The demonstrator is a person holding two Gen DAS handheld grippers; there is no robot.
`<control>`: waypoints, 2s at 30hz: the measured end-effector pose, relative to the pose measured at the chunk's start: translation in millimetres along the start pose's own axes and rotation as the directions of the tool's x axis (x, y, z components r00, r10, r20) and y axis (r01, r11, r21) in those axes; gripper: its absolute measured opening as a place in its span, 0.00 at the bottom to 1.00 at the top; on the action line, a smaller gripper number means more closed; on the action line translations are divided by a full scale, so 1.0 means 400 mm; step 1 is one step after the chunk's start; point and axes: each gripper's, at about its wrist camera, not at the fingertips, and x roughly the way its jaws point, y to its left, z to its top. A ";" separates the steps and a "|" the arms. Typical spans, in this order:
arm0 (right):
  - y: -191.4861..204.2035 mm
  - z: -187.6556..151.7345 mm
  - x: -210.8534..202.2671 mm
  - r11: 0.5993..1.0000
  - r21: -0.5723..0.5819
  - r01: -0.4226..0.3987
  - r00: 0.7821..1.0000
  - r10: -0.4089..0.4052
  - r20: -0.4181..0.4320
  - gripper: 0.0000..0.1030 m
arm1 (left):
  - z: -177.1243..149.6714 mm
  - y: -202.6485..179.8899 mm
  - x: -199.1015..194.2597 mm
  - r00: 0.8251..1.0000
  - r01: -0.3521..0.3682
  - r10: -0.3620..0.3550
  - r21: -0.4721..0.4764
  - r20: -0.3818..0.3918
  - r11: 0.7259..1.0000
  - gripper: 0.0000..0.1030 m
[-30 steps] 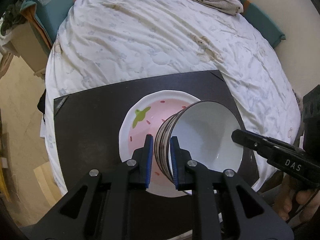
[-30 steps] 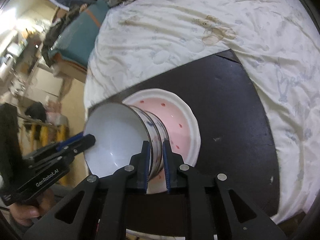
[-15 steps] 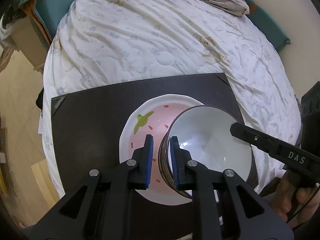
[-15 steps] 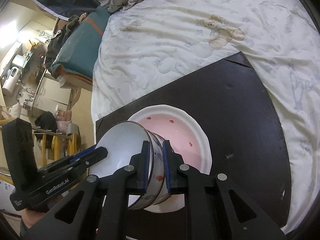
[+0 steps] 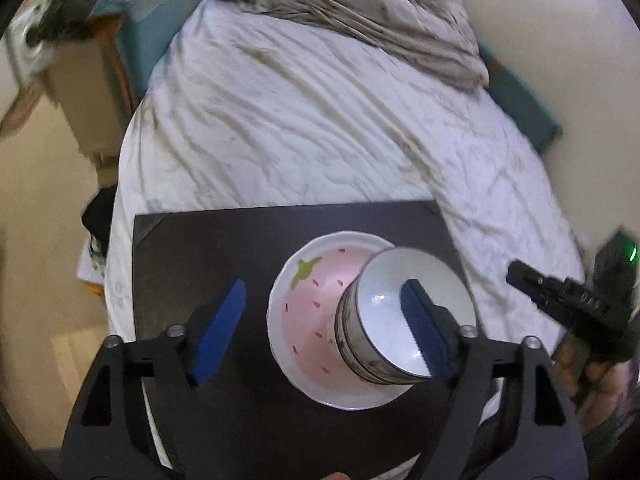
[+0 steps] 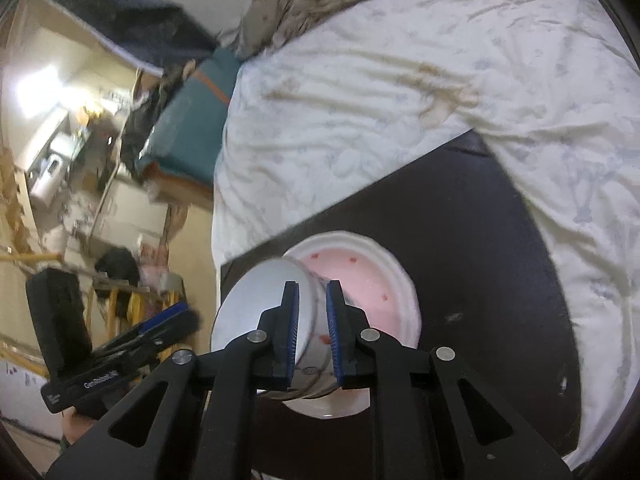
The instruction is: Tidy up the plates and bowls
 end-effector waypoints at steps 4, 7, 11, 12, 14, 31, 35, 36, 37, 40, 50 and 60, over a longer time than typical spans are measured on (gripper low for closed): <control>-0.090 0.005 -0.070 0.986 0.101 0.129 0.984 -0.140 0.107 0.50 | 0.000 0.087 0.020 0.997 -0.076 0.073 -0.127 -0.029 0.989 0.76; -0.147 0.004 -0.056 0.980 0.150 0.129 0.990 -0.137 0.038 0.50 | -0.019 0.141 0.062 0.983 -0.171 0.154 -0.188 -0.101 0.967 0.76; -0.200 -0.031 0.010 0.977 0.163 0.140 0.987 -0.126 -0.097 0.50 | -0.066 0.201 0.135 0.964 -0.208 0.144 -0.295 -0.224 0.933 0.76; -0.209 -0.040 0.026 0.976 0.162 0.146 0.984 -0.126 -0.126 0.50 | -0.082 0.210 0.150 0.962 -0.198 0.119 -0.331 -0.246 0.923 0.76; -0.221 -0.059 0.064 0.974 0.161 0.159 0.972 -0.126 -0.200 0.50 | -0.098 0.216 0.173 0.961 -0.170 0.070 -0.371 -0.267 0.913 0.76; -0.153 -0.104 0.236 0.991 0.035 0.129 0.912 -0.105 -0.397 0.33 | -0.150 0.127 0.272 0.934 -0.151 0.063 -0.229 -0.351 0.962 0.42; -0.130 -0.109 0.260 0.991 -0.011 0.134 0.911 -0.128 -0.391 0.25 | -0.143 0.095 0.281 0.935 -0.126 0.053 -0.191 -0.350 0.973 0.22; -0.131 -0.109 0.262 0.991 -0.004 0.135 0.912 -0.126 -0.391 0.25 | -0.142 0.097 0.283 0.934 -0.130 0.051 -0.203 -0.353 0.970 0.22; -0.134 -0.109 0.264 0.991 0.007 0.134 0.912 -0.120 -0.392 0.25 | -0.140 0.100 0.284 0.933 -0.129 0.046 -0.213 -0.357 0.968 0.22; -0.126 -0.108 0.267 0.990 -0.004 0.143 0.913 -0.134 -0.386 0.26 | -0.147 0.097 0.280 0.932 -0.138 0.054 -0.212 -0.360 0.968 0.22; -0.125 -0.071 0.286 0.988 0.012 0.151 0.919 -0.136 -0.370 0.26 | -0.109 0.105 0.306 0.938 -0.144 0.062 -0.221 -0.341 0.965 0.22; -0.138 0.030 0.333 0.988 0.039 0.151 0.942 -0.132 -0.310 0.26 | -0.028 0.115 0.349 0.949 -0.128 0.050 -0.237 -0.310 0.963 0.22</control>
